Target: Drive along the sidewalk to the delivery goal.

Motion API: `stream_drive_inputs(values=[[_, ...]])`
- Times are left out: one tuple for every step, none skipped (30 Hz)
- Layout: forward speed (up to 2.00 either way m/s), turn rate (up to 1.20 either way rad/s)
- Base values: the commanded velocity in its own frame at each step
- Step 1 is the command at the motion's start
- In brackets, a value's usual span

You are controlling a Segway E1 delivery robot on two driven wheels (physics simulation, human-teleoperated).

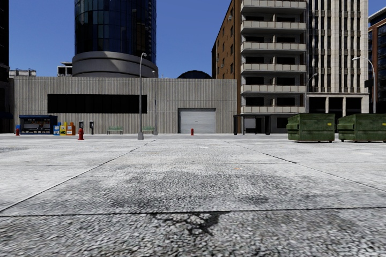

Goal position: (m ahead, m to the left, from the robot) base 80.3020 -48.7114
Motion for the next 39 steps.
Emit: stream_drive_inputs(values=[[0.0,0.0],[0.0,0.0],[0.0,0.0],[0.0,0.0],[0.0,0.0],[0.0,0.0],[0.0,0.0],[0.0,0.0],[0.0,0.0],[0.0,0.0],[0.0,0.0],[0.0,0.0],[0.0,0.0],[0.0,0.0],[0.0,0.0],[0.0,0.0],[0.0,0.0],[0.0,0.0],[0.0,0.0],[0.0,0.0],[0.0,0.0],[0.0,0.0],[0.0,0.0],[0.0,0.0],[0.0,0.0],[0.0,0.0],[0.0,0.0],[0.0,0.0],[0.0,0.0],[0.0,0.0],[0.0,-0.02],[0.0,-0.02],[0.0,-0.07],[0.0,-0.08],[0.0,-0.08],[0.0,-0.09],[0.0,-0.1],[0.0,-0.15],[0.0,-0.19]])
